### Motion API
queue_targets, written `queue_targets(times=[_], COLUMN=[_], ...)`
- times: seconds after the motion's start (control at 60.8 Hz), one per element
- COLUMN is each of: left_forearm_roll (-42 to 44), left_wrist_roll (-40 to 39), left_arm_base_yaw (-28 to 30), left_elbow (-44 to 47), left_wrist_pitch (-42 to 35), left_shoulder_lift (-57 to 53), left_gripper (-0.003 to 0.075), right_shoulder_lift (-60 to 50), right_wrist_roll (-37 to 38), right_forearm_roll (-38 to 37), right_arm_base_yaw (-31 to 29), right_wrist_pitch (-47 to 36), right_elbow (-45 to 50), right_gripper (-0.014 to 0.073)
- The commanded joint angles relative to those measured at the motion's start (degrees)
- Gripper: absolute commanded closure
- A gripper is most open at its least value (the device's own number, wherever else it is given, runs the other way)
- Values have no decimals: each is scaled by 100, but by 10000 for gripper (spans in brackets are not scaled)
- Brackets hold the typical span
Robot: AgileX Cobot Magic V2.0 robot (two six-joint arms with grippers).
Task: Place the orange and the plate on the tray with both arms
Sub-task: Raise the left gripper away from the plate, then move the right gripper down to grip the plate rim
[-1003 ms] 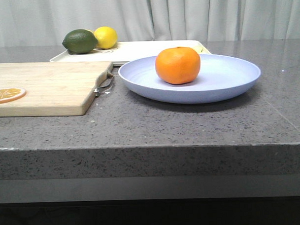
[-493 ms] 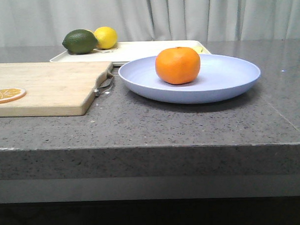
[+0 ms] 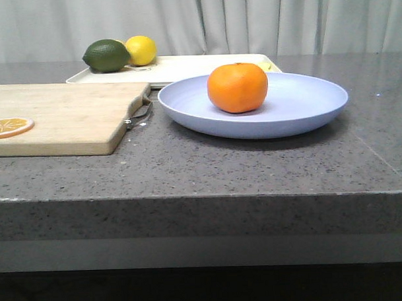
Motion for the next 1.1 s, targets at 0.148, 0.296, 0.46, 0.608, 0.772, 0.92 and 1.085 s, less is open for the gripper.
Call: queue_targets(times=[0.148, 0.296, 0.46, 0.608, 0.772, 0.92, 1.085], left_forearm_roll=[-23, -23, -23, -23, -23, -23, -23], left_wrist_roll=[-45, -45, -45, -45, -45, -45, -45], left_arm_base_yaw=[13, 13, 13, 13, 13, 13, 13], left_elbow=[-145, -145, -145, -145, -145, -145, -145], left_wrist_pitch=[-496, -496, -496, -496, -496, -496, -496], left_shoulder_lift=[64, 64, 64, 64, 64, 64, 64], left_gripper=[738, 738, 738, 738, 738, 738, 738], right_shoulder_lift=[1941, 3001, 3726, 3963, 3985, 4070, 4065], right_wrist_roll=[-13, -13, -18, -18, -18, -18, -18], right_forearm_roll=[788, 1144, 1228, 1242, 1246, 1252, 1323], right_arm_base_yaw=[280, 280, 286, 286, 286, 286, 274], right_wrist_pitch=[116, 377, 474, 575, 667, 813, 877], right_elbow=[-1438, -2177, -2631, -2810, -2810, -2810, -2850], right_gripper=[7, 116, 131, 156, 386, 561, 655])
